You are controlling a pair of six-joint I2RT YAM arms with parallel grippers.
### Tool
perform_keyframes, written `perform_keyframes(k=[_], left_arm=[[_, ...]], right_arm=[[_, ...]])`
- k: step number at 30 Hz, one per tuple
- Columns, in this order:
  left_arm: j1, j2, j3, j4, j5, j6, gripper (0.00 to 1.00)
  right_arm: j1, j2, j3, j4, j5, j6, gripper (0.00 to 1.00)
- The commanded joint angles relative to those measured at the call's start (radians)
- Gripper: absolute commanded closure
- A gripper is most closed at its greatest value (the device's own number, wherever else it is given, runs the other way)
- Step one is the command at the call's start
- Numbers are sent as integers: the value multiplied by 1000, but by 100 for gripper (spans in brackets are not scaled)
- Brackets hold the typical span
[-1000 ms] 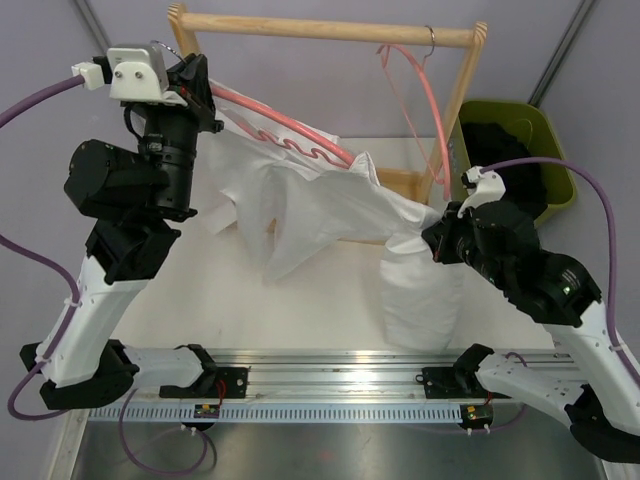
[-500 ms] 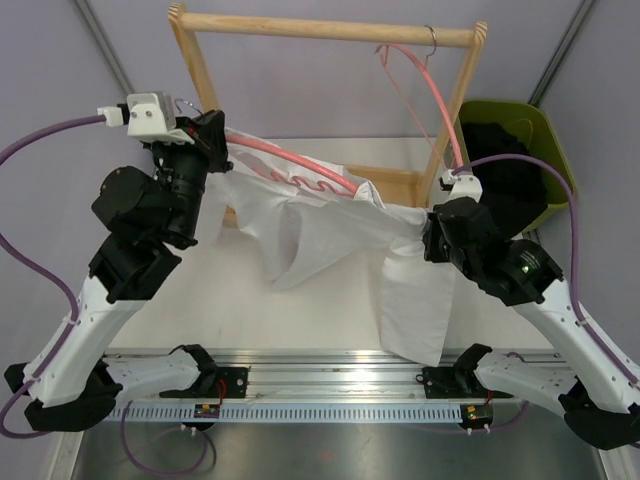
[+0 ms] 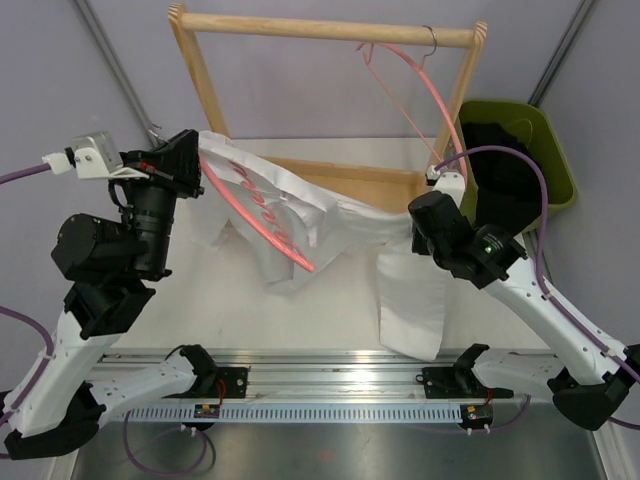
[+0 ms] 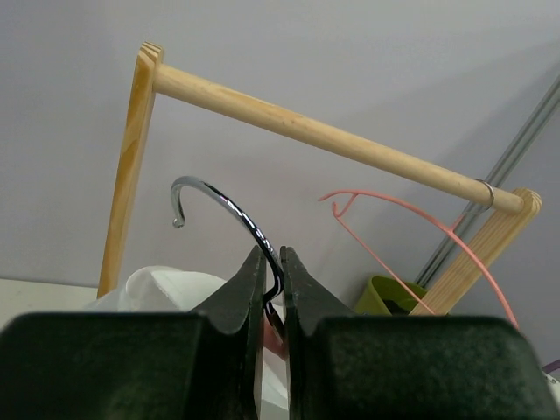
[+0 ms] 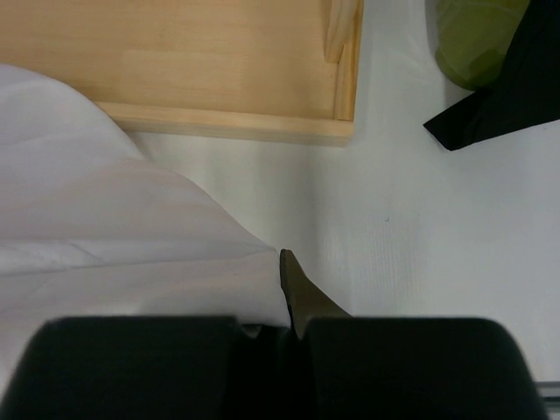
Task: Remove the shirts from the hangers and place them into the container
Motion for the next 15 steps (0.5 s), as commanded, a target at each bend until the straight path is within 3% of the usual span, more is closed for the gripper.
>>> perform_keyframes(k=[1,5,9,15], left_arm=[[20,-44,35,175,-38,-31,100],[20,20,24,68,121,-249,100],[15,121,115,-102,260,-427,100],[1,109,63,-188,410,-662,100]], right_arm=[[-16,-29,-18,-82,57,-24,100],[-16,-64,-21,45,-77,-80,100],[-16,-29,34,74,-117,-106,100],[-16,11,72,113,-145,-136,100]])
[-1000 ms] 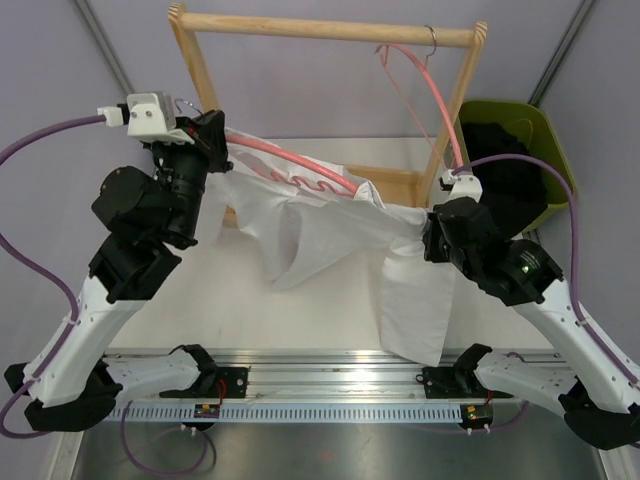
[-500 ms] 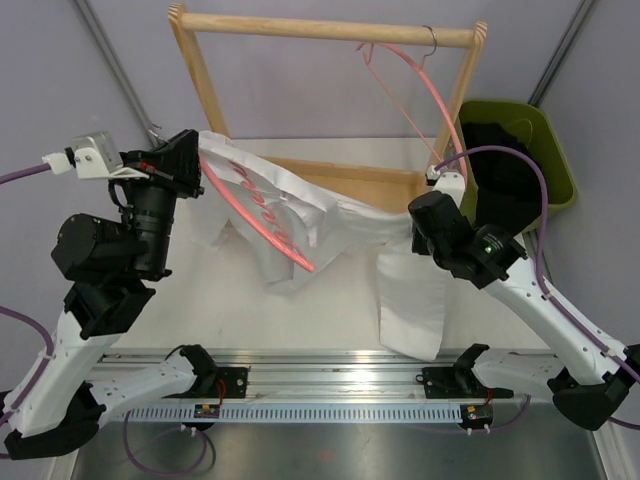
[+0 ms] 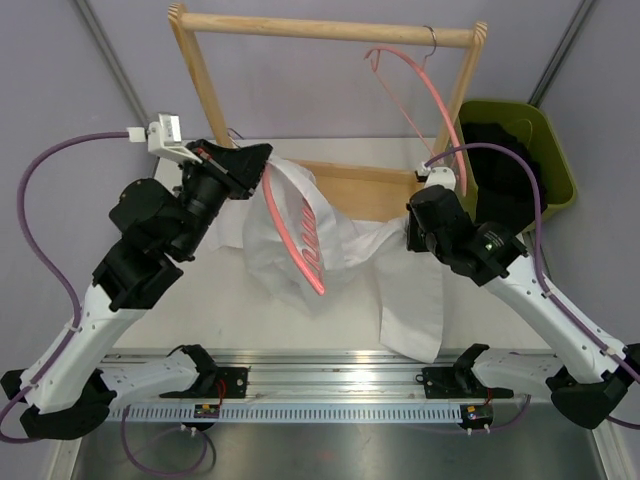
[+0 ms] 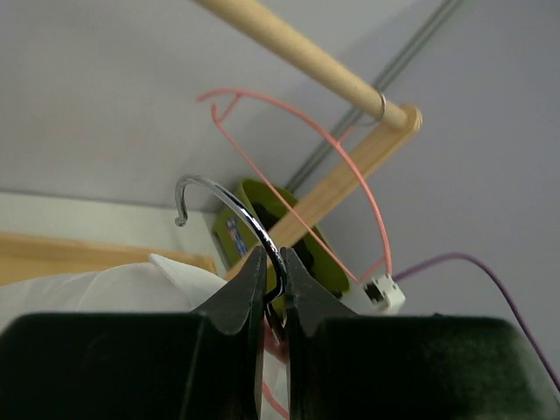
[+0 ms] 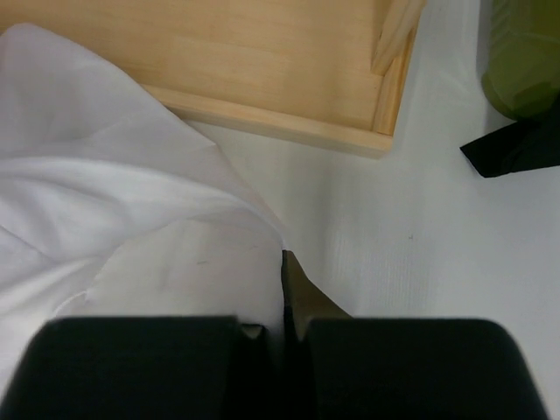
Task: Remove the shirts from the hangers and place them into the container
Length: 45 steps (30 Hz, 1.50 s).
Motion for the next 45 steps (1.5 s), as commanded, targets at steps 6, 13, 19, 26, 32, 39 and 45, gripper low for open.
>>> perform_keyframes(k=[6,13,19,26,32,39,45], left_arm=[[-7,-58,-19,-157,251,-359,100],[-7,-77,-24,-276,412,-438,100],[-14,-74,24,-459,310,-309,100],[-15,-22,101,-662,10,-110,100],[-12,51,125,-581,16,-37,100],[-7,133,211,-501,63,-13,100],[-14,267,188,-428,70,122,100]], right_arm=[[-8,25,73,69,10,-40,100],[-8,45,98,41,83,-47,83],[-6,40,121,28,91,-76,48],[-6,-32,177,38,31,-128,28],[-3,-66,206,61,-125,-138,24],[0,-90,225,81,-307,-144,17],[0,-122,323,65,-420,-162,12]])
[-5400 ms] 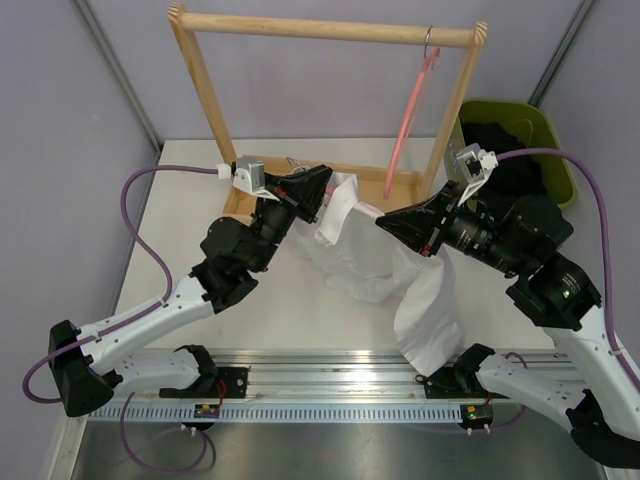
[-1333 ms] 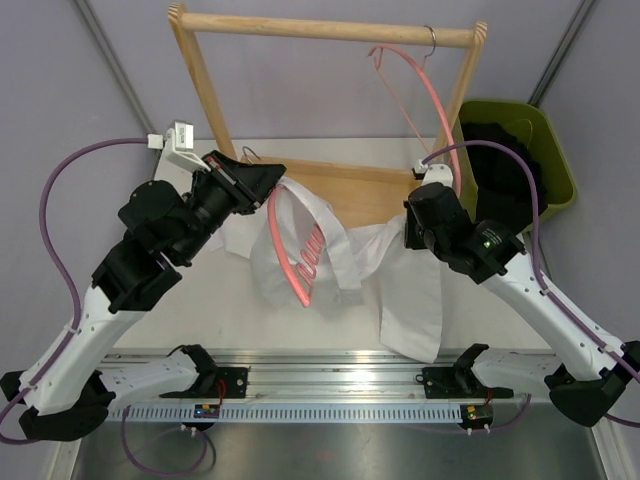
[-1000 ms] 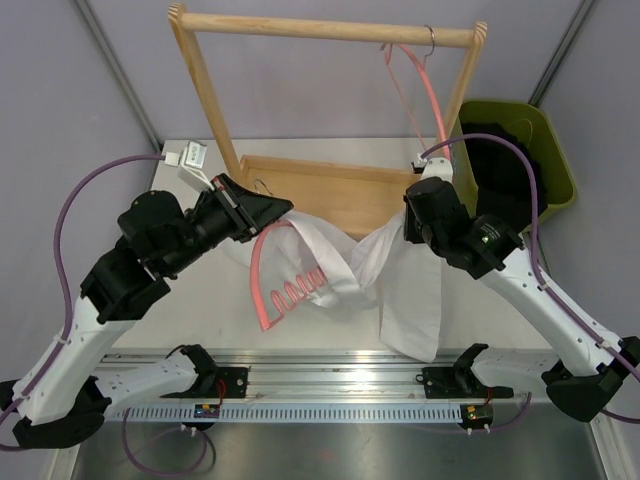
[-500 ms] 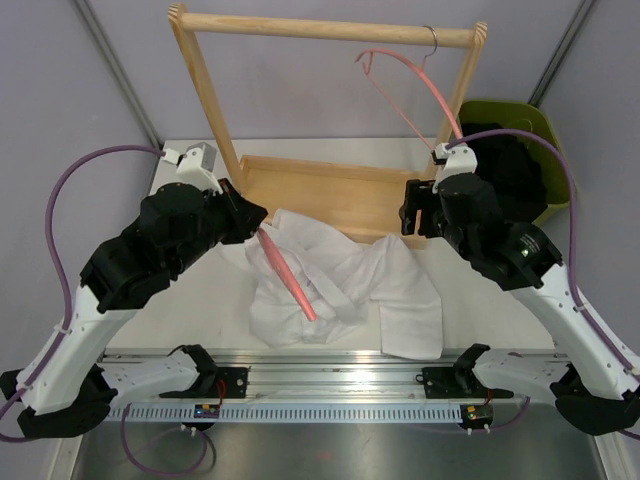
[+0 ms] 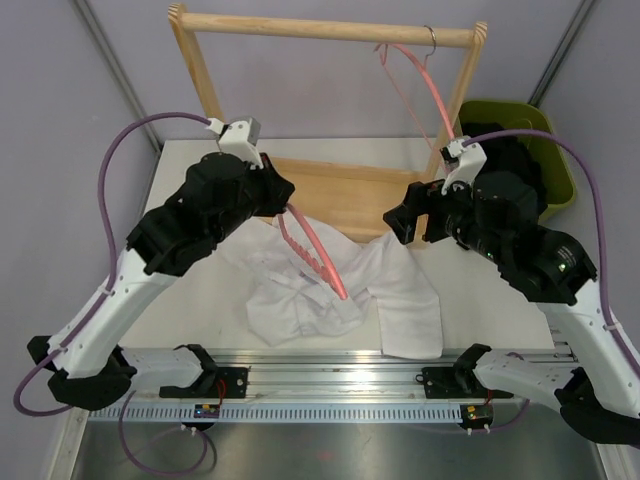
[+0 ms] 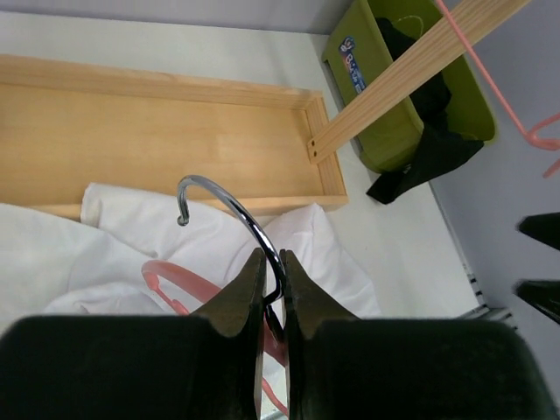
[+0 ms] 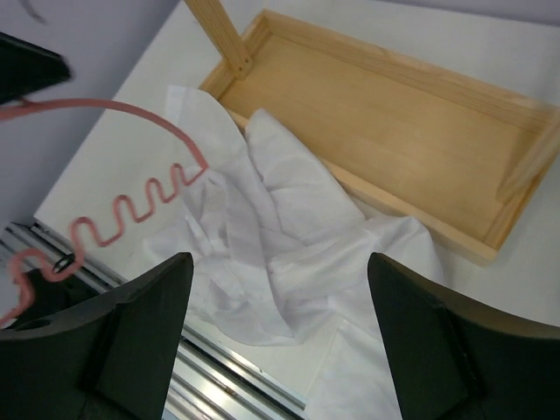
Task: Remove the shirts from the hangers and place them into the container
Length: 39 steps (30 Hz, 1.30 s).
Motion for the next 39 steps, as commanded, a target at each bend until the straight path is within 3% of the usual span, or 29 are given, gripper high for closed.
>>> perform_keyframes(k=[1,10,20,31,32,39], left_arm=[[-11,91,23,122,22,115,100],[-97,301,164,134,-24,310,100],[-124,386,307,87,-33,388,100],[-134,495,421,3,-28,422,100],[-134,496,421,2,-33,422,100],[-134,467,389,12,-94,424,100]], right_arm=[[0,-23,142,16,-106,-35,11],[2,118,320,-74,-334,-39,10],[48,210,296,-132,-353,-27,18],[84,239,290,-168,-311,-21,45],[86,242,290,-175,-305,-20,51],[92,250,299,-212,-224,-16,71]])
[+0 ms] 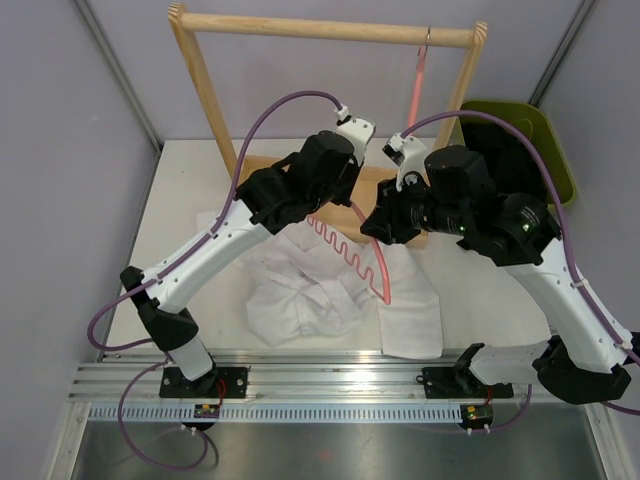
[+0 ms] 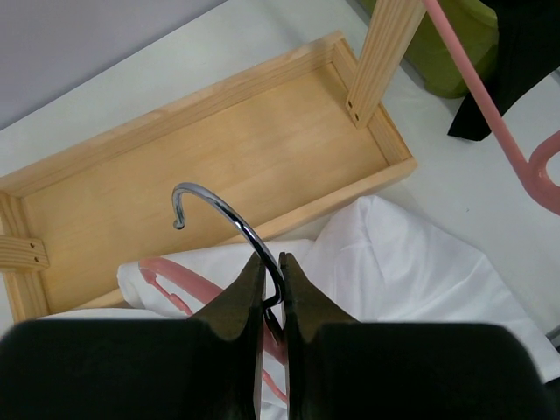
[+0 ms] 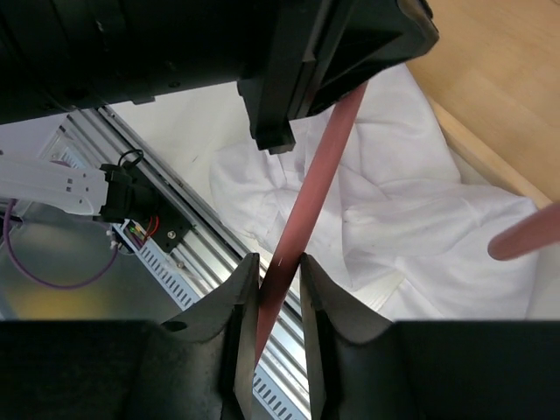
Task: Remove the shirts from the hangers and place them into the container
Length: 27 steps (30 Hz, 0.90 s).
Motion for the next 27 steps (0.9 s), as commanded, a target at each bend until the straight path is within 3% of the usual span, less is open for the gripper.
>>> perform_keyframes(k=[1,14,15,16,19,22,23,24,25,27], left_arm=[[-2,-46,23,47,-50,13,100],[-2,-29,93,32,-106,-13,100],[-2,-28,99,35,-104,-13,100],[-2,-29,101,35,-104,-13,100],[-2,-28,96,30,-119,-10,100],[-2,-32,81,24,-141,-7,100],[-2,-41,70,26,-148,-7,94],[-2,-46,49,29,-155,-9,81],[-2,-54,34,39,-156,-9,61],[-2,-92,-2,64,-152,-19,48]], right_arm=[[12,6,21,-29,47,-2,71],[28,26,-34,-78,106,11,68],[30,26,-36,-79,117,15,72],[32,26,-36,-86,123,15,84],[35,23,-28,-93,145,16,100],[38,20,-16,-90,175,16,100],[38,20,-10,-90,181,16,100],[38,20,-8,-90,186,10,100],[39,20,-7,-86,186,8,100],[41,22,-7,-79,183,5,100]])
